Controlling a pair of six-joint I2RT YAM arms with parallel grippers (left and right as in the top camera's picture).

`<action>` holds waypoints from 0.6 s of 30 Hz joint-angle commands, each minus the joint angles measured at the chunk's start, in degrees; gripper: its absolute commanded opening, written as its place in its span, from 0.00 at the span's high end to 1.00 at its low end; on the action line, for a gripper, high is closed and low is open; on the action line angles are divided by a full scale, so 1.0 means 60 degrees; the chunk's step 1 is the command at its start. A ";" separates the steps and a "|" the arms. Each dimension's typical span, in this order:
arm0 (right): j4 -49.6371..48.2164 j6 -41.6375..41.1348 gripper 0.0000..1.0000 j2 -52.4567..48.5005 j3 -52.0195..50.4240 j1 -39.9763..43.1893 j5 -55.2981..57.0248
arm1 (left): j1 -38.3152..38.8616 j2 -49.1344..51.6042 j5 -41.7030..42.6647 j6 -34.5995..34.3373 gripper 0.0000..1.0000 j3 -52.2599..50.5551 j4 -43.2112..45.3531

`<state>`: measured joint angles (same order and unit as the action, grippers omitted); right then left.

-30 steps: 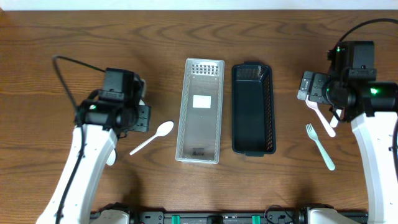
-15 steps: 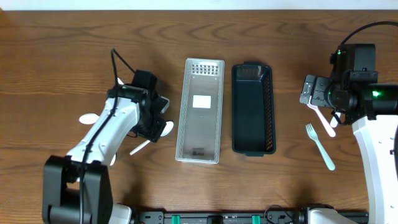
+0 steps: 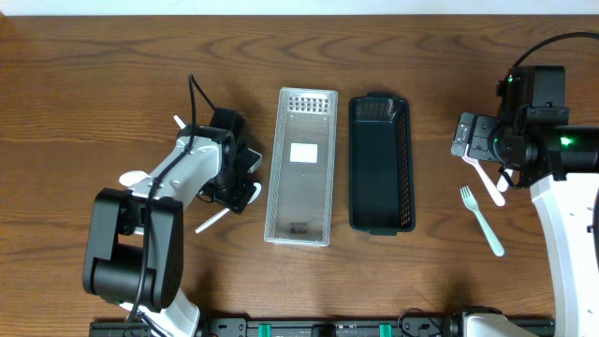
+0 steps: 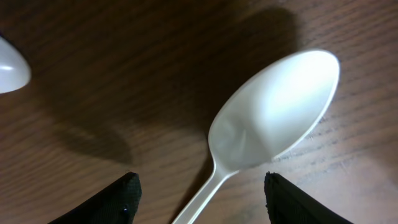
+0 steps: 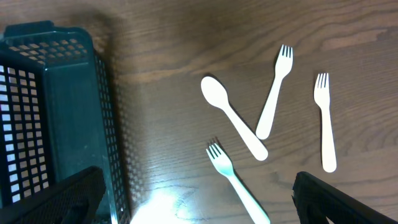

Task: Pack container
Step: 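Lower the left gripper and grasp a white spoon left of the baskets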

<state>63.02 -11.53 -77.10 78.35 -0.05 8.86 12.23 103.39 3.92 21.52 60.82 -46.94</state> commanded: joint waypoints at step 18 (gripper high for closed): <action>0.0007 0.0004 0.01 0.0040 0.0109 0.0087 0.0135 | 0.0015 0.0612 0.0029 0.0117 0.32 -0.0306 0.0412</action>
<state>63.02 -11.51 -77.10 78.35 -0.05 8.86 12.23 104.79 3.70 21.69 60.20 -44.51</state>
